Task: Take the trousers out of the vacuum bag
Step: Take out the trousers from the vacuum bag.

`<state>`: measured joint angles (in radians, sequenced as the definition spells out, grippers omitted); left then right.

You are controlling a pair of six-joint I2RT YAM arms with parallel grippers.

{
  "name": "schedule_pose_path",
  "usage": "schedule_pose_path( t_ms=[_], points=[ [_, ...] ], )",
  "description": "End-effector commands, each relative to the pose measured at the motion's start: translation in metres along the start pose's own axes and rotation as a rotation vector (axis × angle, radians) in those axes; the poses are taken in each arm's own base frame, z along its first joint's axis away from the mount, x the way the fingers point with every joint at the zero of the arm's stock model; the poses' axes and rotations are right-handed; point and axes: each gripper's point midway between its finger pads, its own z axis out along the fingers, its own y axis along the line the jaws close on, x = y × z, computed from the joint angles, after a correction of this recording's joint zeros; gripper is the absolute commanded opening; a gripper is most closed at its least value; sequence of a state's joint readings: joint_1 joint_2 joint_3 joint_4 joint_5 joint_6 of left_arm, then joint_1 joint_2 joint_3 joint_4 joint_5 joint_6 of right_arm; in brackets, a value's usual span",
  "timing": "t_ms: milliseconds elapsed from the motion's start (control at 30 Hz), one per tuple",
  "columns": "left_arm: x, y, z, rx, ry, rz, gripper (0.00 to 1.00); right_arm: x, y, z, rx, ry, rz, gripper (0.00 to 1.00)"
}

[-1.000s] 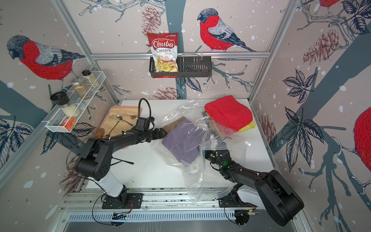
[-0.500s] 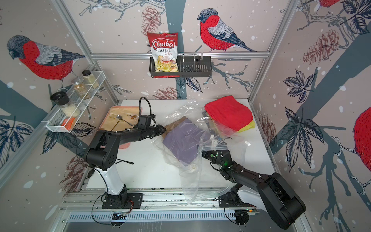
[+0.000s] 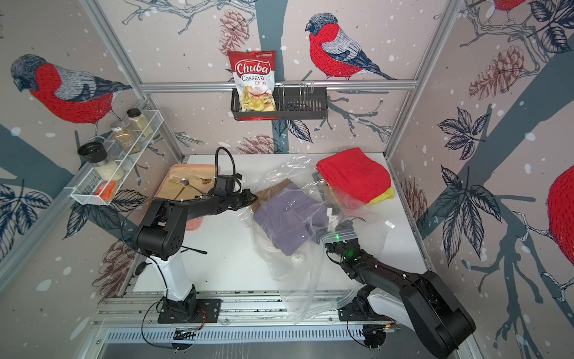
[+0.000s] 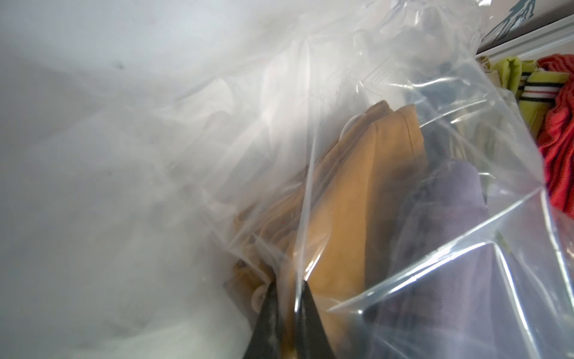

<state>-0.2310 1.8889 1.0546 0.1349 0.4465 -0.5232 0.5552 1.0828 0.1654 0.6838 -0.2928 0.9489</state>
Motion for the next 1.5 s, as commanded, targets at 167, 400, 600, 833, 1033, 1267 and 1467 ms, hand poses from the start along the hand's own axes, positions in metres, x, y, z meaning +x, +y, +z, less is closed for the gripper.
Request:
schedule_pose_path(
  t_ms=[167,400,600,833,1033,1267,1467],
  points=[
    [-0.072,0.045,-0.025,-0.226,-0.157,-0.023,0.00,-0.010,0.018,-0.012,-0.077,-0.026,-0.041,0.00],
    [-0.124,0.076,-0.039,-0.316,-0.217,-0.073,0.00,-0.006,0.014,-0.017,-0.073,-0.015,-0.035,0.00],
    [-0.157,0.108,-0.054,-0.394,-0.260,-0.118,0.00,0.002,0.009,-0.026,-0.066,-0.008,-0.019,0.00],
    [-0.168,0.119,-0.046,-0.416,-0.251,-0.121,0.00,0.006,0.009,-0.042,-0.058,-0.012,0.001,0.00],
    [-0.169,0.122,-0.043,-0.416,-0.251,-0.129,0.00,0.005,0.007,-0.063,-0.041,-0.063,0.022,0.00],
    [-0.178,0.102,-0.052,-0.360,-0.276,-0.122,0.00,0.012,-0.012,-0.081,0.058,-0.071,0.069,0.00],
    [-0.195,0.062,-0.076,-0.258,-0.326,-0.076,0.90,0.005,-0.006,-0.093,0.086,-0.094,0.053,0.00]
  ],
)
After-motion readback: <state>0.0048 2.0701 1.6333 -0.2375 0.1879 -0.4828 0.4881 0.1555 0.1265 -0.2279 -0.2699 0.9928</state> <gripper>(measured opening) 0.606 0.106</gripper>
